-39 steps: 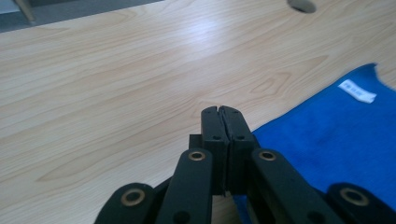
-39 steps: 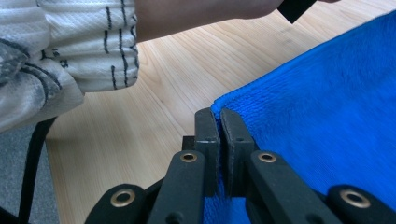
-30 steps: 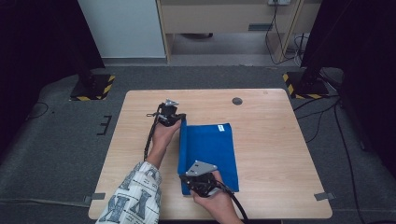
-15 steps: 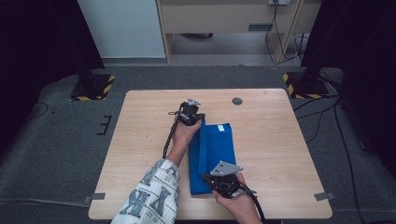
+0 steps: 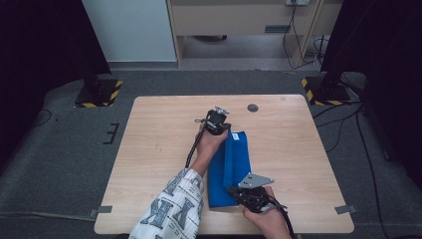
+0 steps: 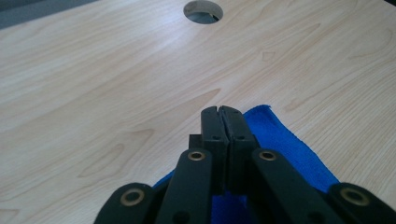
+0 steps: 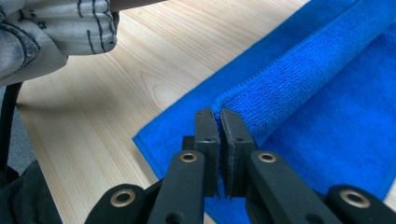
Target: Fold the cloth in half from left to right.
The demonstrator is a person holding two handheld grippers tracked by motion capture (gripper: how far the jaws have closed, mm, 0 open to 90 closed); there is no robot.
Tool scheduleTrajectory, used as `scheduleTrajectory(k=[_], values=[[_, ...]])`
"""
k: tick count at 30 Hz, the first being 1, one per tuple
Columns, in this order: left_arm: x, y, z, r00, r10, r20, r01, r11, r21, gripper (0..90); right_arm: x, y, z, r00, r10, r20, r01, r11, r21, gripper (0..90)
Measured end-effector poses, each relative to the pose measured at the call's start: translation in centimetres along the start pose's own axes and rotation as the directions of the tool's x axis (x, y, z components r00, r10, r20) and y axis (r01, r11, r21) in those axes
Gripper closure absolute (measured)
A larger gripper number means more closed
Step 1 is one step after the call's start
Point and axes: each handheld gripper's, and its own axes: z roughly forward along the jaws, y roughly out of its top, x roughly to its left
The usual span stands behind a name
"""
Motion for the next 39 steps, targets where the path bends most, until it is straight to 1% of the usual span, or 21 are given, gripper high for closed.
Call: scheduleTrajectory(k=[4,7,9,11,13,15,17,19,25,27,28,30,31,33,35,37,39], values=[[-0.5,0.1,0.9,1.0,-0.001,0.003,0.001,0.9999,0.011,88.4,-0.7,-0.5,-0.1,0.9997,0.025,0.0,-0.025,1.0,0.007,86.7],[-0.8,0.3,1.3,0.9999,-0.008,0.008,0.008,1.0,0.005,88.4,-1.2,-0.9,-0.1,0.9991,0.042,-0.002,-0.042,0.999,0.01,86.6],[-1.1,0.3,1.5,1.0,0.002,0.006,-0.002,1.0,0.007,88.4,-1.4,-1.0,-0.3,0.9987,0.05,-0.002,-0.05,0.999,0.008,86.6],[-1.2,0.3,1.6,1.0,0.002,0.007,-0.002,1.0,0.009,88.3,-1.5,-1.1,-0.5,0.9981,0.062,-0.002,-0.062,0.998,0.007,86.5],[-1.4,0.4,1.8,0.9999,-0.003,0.01,0.003,1.0,0.01,88.4,-1.7,-1.2,-0.9,0.9981,0.061,0.005,-0.061,0.998,0.003,86.5],[-1.6,0.5,1.9,1.0,0.004,0.006,-0.004,0.9999,0.015,88.4,-1.9,-1.3,-1.2,0.998,0.062,0.011,-0.062,0.998,0.0,86.5],[-1.7,0.6,2.1,1.0,0.005,0.006,-0.005,0.9999,0.016,88.3,-2.4,-1.6,-1.4,0.9972,0.073,0.013,-0.073,0.997,0.002,86.1],[-1.8,0.7,2.3,1.0,0.005,0.002,-0.005,0.9998,0.022,88.3,-2.8,-2.0,-1.4,0.9957,0.093,0.002,-0.093,0.996,0.012,85.4],[-2.3,0.6,2.7,0.9999,0.01,0.01,-0.011,0.9995,0.029,88.0,-3.0,-2.4,-1.2,0.995,0.1,0.001,-0.1,0.995,0.025,83.7],[-2.3,0.5,2.8,0.9999,0.013,0.011,-0.013,0.9994,0.033,86.8,-3.1,-2.4,-1.4,0.9942,0.107,0.007,-0.107,0.994,0.025,83.4],[-2.3,0.5,2.9,0.9999,0.007,0.008,-0.008,0.9994,0.032,85.5,-3.2,-2.5,-1.4,0.994,0.109,0.009,-0.109,0.994,0.026,82.6],[-2.3,0.5,3.0,1.0,-0.005,0.004,0.005,0.9996,0.029,77.5,-3.5,-2.6,-1.7,0.9929,0.117,0.021,-0.118,0.993,0.03,77.8],[-2.2,0.5,3.0,0.9998,-0.014,0.011,0.013,0.9996,0.024,75.4,-3.6,-2.7,-1.8,0.9909,0.131,0.028,-0.132,0.991,0.029,75.3],[-2.2,0.5,3.0,0.9996,-0.019,0.022,0.019,0.9997,0.015,75.7,-4.1,-2.9,-2.0,0.9885,0.145,0.043,-0.147,0.989,0.034,69.7],[-2.3,0.5,3.0,0.9997,-0.016,0.019,0.015,0.9998,0.016,74.0,-4.5,-3.2,-2.1,0.9857,0.159,0.055,-0.162,0.986,0.04,63.8],[-2.3,0.5,2.9,0.9995,-0.016,0.026,0.016,0.9998,0.009,74.0,-4.7,-3.3,-2.2,0.9829,0.175,0.057,-0.178,0.983,0.049,60.5],[-2.3,0.5,3.0,0.9992,-0.019,0.035,0.018,0.9998,0.011,75.3,-4.8,-3.4,-2.2,0.9835,0.174,0.051,-0.176,0.983,0.052,58.1]])
